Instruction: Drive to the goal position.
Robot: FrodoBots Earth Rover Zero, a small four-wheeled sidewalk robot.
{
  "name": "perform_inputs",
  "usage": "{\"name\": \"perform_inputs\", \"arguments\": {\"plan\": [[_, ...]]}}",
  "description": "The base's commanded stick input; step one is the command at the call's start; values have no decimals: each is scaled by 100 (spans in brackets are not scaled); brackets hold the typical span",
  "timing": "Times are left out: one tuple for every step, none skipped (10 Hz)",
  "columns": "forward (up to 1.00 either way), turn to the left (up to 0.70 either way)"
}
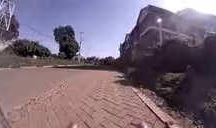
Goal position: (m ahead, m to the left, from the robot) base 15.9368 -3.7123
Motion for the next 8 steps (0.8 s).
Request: {"name": "perform_inputs", "arguments": {"plan": [[100, 0], [100, 0], [100, 0], [100, 0], [100, 0], [100, 0], [100, 0], [100, 0]]}}
